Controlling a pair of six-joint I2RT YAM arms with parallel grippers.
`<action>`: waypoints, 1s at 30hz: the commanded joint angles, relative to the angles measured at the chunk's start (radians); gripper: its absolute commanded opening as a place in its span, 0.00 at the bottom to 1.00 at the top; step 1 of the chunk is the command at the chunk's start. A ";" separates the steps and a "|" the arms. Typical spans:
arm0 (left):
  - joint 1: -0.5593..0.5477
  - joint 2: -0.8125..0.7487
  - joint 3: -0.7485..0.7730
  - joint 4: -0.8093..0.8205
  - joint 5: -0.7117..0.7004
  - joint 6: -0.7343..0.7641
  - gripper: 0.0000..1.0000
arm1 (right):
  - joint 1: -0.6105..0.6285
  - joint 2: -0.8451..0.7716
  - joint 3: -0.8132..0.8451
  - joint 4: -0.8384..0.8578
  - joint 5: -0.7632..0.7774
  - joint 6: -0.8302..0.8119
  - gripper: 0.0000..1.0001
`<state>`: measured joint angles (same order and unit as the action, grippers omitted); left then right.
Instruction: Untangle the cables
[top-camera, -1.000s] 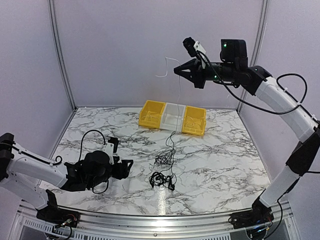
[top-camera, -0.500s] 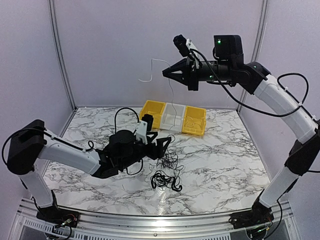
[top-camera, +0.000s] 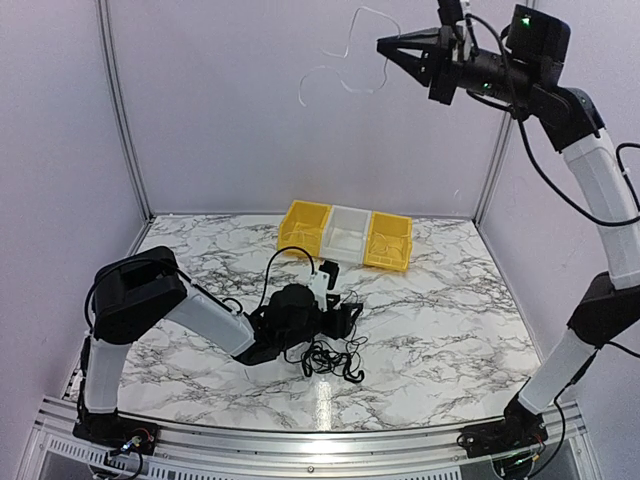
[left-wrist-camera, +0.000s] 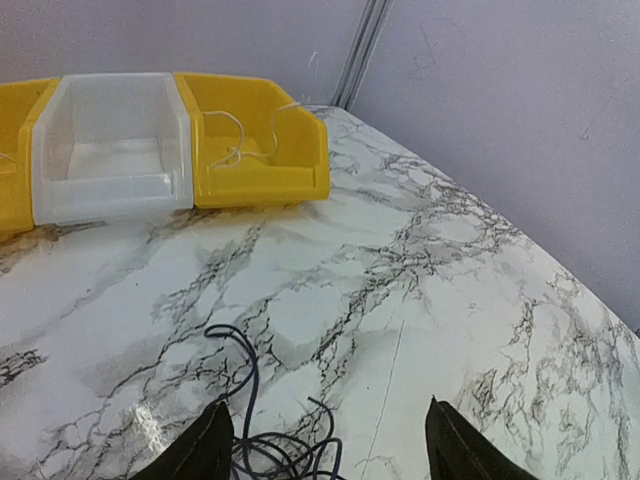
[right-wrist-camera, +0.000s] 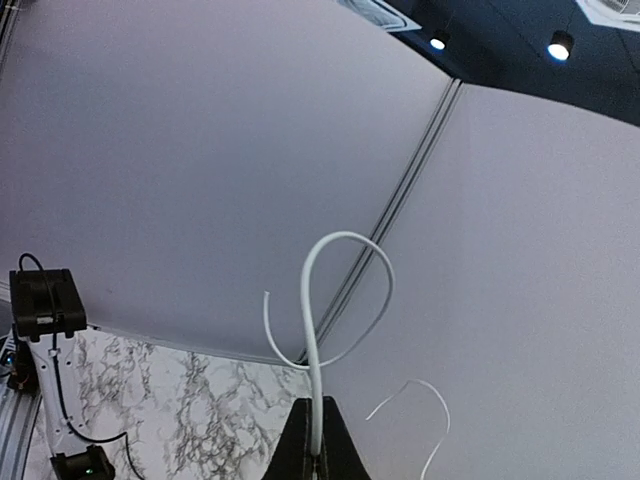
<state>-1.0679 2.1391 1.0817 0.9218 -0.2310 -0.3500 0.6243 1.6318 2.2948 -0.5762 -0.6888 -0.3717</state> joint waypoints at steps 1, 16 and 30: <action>0.002 -0.013 -0.054 0.055 0.034 -0.091 0.68 | -0.039 0.021 0.074 0.021 0.048 -0.015 0.00; -0.017 -0.563 -0.533 0.074 -0.074 -0.100 0.73 | -0.047 0.088 -0.289 0.195 0.255 -0.031 0.00; -0.018 -0.832 -0.744 0.018 -0.187 -0.124 0.73 | -0.053 0.475 -0.090 0.286 0.375 -0.061 0.00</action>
<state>-1.0813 1.3365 0.3382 0.9638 -0.3923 -0.4889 0.5838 2.0335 2.0972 -0.3485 -0.3756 -0.4191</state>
